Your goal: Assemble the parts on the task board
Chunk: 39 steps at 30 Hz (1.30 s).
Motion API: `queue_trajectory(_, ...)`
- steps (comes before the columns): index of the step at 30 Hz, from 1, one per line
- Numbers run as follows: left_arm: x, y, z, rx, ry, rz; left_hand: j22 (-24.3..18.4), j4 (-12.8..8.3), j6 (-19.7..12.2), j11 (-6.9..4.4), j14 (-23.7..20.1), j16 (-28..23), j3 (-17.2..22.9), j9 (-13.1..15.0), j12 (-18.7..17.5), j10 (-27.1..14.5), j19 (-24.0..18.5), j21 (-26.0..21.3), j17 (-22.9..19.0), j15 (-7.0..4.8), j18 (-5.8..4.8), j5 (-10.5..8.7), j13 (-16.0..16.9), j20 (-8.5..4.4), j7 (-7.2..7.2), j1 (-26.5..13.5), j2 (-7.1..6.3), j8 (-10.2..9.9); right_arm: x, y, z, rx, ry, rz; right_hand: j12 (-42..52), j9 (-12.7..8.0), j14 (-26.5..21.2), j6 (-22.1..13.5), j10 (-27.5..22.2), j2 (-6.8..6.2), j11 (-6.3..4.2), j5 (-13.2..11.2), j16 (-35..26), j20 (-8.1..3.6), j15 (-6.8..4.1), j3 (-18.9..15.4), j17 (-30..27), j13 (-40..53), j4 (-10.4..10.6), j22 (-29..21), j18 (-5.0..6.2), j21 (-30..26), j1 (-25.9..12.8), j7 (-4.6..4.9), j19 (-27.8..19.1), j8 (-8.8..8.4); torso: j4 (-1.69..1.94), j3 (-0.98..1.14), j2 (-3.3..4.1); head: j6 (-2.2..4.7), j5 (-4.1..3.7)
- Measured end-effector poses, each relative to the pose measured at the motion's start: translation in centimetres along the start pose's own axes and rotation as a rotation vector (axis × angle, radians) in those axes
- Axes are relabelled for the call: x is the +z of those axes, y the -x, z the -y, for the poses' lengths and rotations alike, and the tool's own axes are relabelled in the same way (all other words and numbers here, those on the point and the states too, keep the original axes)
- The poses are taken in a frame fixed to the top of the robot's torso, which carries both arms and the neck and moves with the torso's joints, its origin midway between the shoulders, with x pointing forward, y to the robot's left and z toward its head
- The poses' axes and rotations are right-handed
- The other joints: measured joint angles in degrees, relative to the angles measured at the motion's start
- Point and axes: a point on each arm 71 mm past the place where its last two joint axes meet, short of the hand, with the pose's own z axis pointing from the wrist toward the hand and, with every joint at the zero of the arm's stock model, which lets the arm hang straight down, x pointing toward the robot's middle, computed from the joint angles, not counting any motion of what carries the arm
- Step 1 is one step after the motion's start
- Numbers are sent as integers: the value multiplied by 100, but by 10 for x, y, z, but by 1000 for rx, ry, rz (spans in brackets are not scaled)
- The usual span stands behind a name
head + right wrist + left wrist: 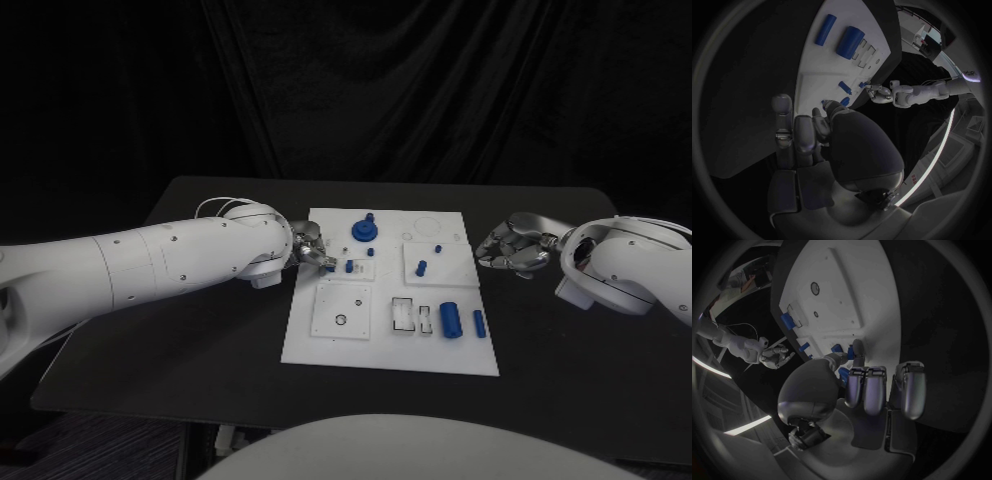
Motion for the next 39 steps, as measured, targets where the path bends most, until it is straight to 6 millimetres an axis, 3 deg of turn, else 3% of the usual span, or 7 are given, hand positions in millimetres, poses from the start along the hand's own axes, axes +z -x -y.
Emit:
queue_trajectory(7, 0, 0, 0, 3, 0, -6, 0, -9, -19, 0, 0, 0, 86, 69, 0, 0, 0, 0, 0, 0, 0, -359, 0, 0, 19, 0, 0, 13, 0, 0, 0, -1, -3, -3, -22, -1, 0, 0, -21, 10, -21, 0, 0, 20, 0, 22, -8, -9, 9, 0, 0, -25, 10, 0, -20, 0, 0, 0, 1, 0, 32)
queue_trajectory(14, 0, 0, 0, 6, 3, -13, 0, -31, -19, 0, 0, 0, 109, 131, 0, 0, 0, -23, 0, 0, 0, -1167, 0, 0, 18, -102, -4, 24, 0, -1, 0, -1, -5, -7, -21, -5, 0, 0, -21, 24, -21, 0, 0, 20, 0, 32, -8, -12, 0, -1, 0, -38, 24, 0, -20, 0, 0, -1, 1, 0, 36)
queue_trajectory(17, 0, 0, -1, 6, 5, -15, 0, 112, -30, 0, 0, 0, -35, 133, 0, 0, 0, -23, 0, 0, 0, -1738, 0, 1, 29, -283, 18, 42, 0, -1, 0, -1, -7, -9, -21, -4, 0, 0, -21, 24, -21, 0, 0, 20, 0, 32, -12, -18, -1, -1, 0, -38, 23, 0, -20, 0, 0, -1, 1, 0, 37)
queue_trajectory(20, 0, 0, -1, 6, 6, -16, 0, 300, -32, 0, 0, 0, -223, 116, 0, 0, 0, -23, 0, 0, 1, -2101, 0, 0, 31, -448, 9, -6, 0, -1, 0, -2, -8, -11, -21, -4, 0, 0, -21, 23, -21, 0, 0, 20, 0, 32, -15, -20, 0, 0, 0, -38, 23, 0, -20, 0, 0, -1, 1, 0, 39)
queue_trajectory(24, 1, 0, -1, 6, 8, -16, 0, 513, -33, 0, 0, 0, -488, 55, 0, 0, 0, -23, 0, 0, 0, -2339, 0, 1, 32, -582, 9, -77, 0, -1, 1, -2, -10, -13, -21, -4, 0, 0, -21, 23, -21, 0, 0, 20, 0, 31, -15, -20, 0, -1, 0, -38, 23, 0, -20, 0, 0, -1, 1, 0, 48)
queue_trajectory(31, 1, 1, -1, 4, 11, -15, 0, 586, -33, 0, 0, 0, -882, 6, 0, 0, 22, -23, 0, 0, 0, -2619, 0, 22, 33, -828, 109, -137, 0, -1, 1, -3, -13, -17, -21, -4, 0, 0, -21, 23, -21, 21, -28, 20, 0, 31, -27, -26, -1, -1, 0, -70, 23, 0, -20, 0, 0, -1, 0, 0, 51)
queue_trajectory(39, 1, 2, -2, 0, 11, -5, 0, 607, -33, 0, -15, 0, -1358, -26, 0, 0, 43, -23, 0, 15, 1, -2837, 0, 43, 35, -1272, 382, -183, 0, -1, 1, -4, -16, -21, -21, -3, 0, 0, -21, 23, -21, 20, -28, 20, 0, 31, -27, -26, -1, -1, -1, -70, 23, 0, -20, 0, 0, -1, -1, 0, 62)
